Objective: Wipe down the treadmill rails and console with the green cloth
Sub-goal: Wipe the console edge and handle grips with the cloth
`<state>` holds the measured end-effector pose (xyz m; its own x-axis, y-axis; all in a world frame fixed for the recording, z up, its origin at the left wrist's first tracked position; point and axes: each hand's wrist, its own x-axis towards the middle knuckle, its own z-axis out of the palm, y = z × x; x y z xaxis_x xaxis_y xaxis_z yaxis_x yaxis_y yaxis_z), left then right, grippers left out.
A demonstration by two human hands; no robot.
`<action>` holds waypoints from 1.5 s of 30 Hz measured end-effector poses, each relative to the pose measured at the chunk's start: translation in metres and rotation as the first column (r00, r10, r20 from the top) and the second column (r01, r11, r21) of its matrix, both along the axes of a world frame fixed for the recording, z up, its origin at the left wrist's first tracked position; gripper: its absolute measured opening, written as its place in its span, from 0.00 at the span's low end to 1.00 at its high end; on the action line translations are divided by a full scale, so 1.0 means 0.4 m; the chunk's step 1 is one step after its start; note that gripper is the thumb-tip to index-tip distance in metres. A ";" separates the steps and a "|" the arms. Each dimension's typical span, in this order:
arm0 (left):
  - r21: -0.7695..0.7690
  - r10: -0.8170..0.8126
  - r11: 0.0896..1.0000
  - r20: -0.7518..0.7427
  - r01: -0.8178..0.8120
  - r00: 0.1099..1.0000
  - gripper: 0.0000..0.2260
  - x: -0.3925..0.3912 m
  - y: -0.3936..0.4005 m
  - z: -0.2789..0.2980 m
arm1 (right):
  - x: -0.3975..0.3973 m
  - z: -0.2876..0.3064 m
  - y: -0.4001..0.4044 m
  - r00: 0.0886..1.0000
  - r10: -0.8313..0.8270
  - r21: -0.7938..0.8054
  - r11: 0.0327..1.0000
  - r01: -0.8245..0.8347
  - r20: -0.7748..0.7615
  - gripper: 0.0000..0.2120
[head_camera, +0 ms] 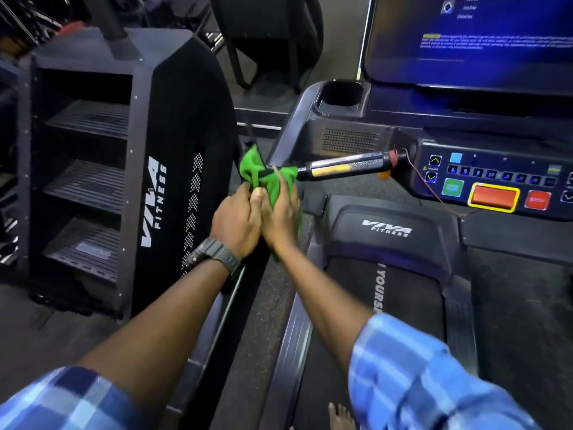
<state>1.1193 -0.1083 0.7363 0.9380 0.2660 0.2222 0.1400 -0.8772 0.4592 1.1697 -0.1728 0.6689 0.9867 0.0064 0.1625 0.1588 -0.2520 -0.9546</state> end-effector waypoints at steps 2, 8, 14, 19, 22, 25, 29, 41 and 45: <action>0.024 -0.050 0.998 0.010 0.050 0.999 0.15 -0.002 0.000 0.000 | 0.068 -0.012 -0.013 1.000 -0.001 0.014 1.000 0.002 -0.023 0.26; 0.052 -0.127 0.990 -0.016 0.128 0.992 0.17 0.003 0.012 0.009 | -0.174 -0.097 0.032 0.872 -0.072 0.234 0.950 0.209 -0.484 0.47; -0.208 0.075 0.975 -0.026 -0.078 0.997 0.21 0.029 -0.010 0.020 | -0.100 0.006 0.011 0.997 -0.060 -0.038 0.998 0.058 -0.045 0.27; -0.316 0.161 0.924 -0.195 -0.217 0.968 0.21 0.072 -0.009 0.020 | 0.145 0.024 -0.040 0.934 0.228 -0.555 0.831 -0.039 0.275 0.26; -0.303 0.197 0.920 -0.191 -0.249 0.962 0.21 0.080 -0.002 0.008 | 0.147 0.024 -0.037 0.933 0.215 -0.648 0.761 0.026 0.290 0.22; -0.299 0.290 0.895 -0.173 -0.331 0.941 0.23 0.083 0.014 -0.002 | 0.142 0.027 -0.040 0.856 0.384 -0.722 0.692 -0.019 0.347 0.19; -0.166 0.165 0.968 -0.158 -0.191 0.973 0.22 0.106 -0.003 0.008 | 0.290 0.096 -0.096 0.902 0.325 -0.846 0.527 0.077 0.284 0.20; -0.035 -0.141 0.990 -0.240 0.136 0.961 0.11 0.230 -0.077 0.021 | 0.359 0.183 -0.400 0.969 0.114 -0.959 0.210 0.190 0.217 0.15; 0.019 -0.173 0.983 -0.249 0.183 0.953 0.10 0.282 -0.084 0.032 | 0.311 0.165 -0.284 0.920 0.385 -0.990 0.136 0.022 0.073 0.17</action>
<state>1.2321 -0.1421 0.7490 0.9963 0.0850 -0.0129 0.0832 -0.9157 0.3931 1.2939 -0.2863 0.7348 0.8440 0.5295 0.0851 0.5145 -0.8443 0.1497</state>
